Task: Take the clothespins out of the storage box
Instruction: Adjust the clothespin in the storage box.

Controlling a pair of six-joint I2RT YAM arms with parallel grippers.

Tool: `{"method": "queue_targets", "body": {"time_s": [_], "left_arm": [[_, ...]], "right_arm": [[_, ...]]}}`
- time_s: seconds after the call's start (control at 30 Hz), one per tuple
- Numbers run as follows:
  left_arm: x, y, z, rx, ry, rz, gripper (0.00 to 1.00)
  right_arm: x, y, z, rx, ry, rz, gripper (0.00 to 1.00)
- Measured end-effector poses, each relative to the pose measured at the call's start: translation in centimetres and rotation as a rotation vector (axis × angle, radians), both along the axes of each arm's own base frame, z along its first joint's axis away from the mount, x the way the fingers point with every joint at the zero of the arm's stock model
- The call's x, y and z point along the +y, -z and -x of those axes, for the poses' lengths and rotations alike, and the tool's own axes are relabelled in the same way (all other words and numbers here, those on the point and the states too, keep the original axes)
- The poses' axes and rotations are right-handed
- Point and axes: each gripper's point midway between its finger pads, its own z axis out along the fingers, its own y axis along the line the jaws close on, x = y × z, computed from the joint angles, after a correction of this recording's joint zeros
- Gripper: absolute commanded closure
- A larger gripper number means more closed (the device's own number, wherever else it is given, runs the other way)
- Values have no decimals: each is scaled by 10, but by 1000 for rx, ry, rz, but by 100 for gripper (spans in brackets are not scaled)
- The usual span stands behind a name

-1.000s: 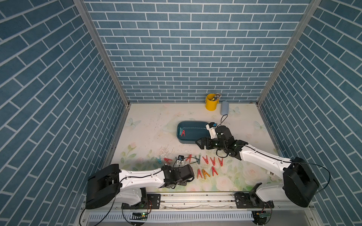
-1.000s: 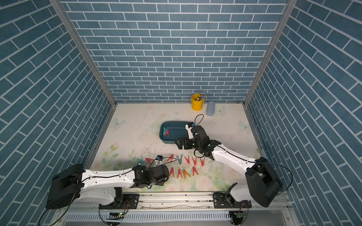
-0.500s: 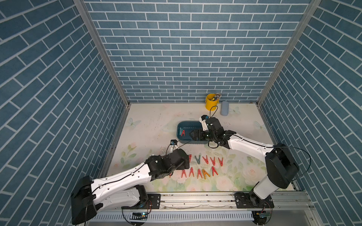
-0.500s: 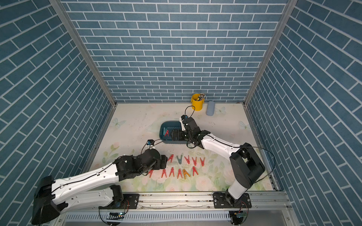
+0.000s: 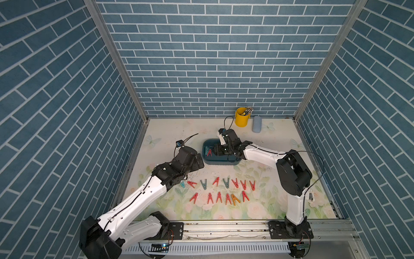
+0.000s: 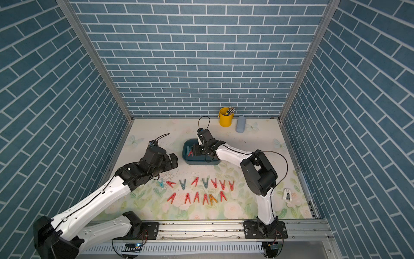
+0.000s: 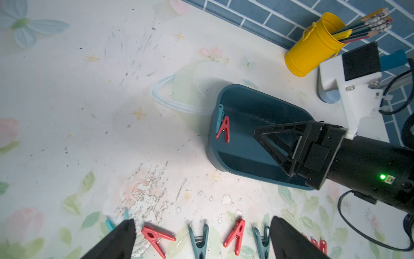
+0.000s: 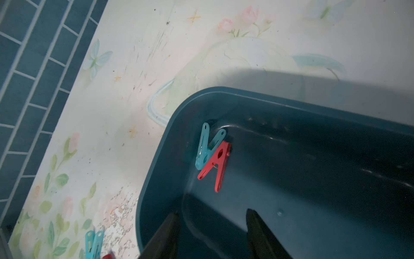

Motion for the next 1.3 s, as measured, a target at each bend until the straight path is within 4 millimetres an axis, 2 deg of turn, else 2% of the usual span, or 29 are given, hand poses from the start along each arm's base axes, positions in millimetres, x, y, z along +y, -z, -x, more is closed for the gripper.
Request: {"method": "queue_targets", "body": {"time_s": [0.13,0.33,0.5,0.73,0.87,1.07,1.2,1.3], "left_arm": [[10,-1,-8,-5,-7,-9,1],[20,8,-26,42,-4,-21,0],[22,19,-33,77,17,-20,0],[18,18,-44,81,53,-12,1],[16,18,-47,80,66,-4,0],[12,22,-50,87,83,4,0],[9,23,-50,90,96,10,1],[6,21,-51,81,109,19,0]], "right_arm": [[12,16,-10,18,-8,27,47],[33,41,-18,39,-40,85,45],[34,63,-20,52,-50,174,49],[17,67,-27,19,-5,277,57],[3,68,-33,-1,31,334,57],[-14,64,-38,-4,49,358,49],[-17,54,-41,-7,56,341,49],[-18,46,-38,-8,50,327,52]]}}
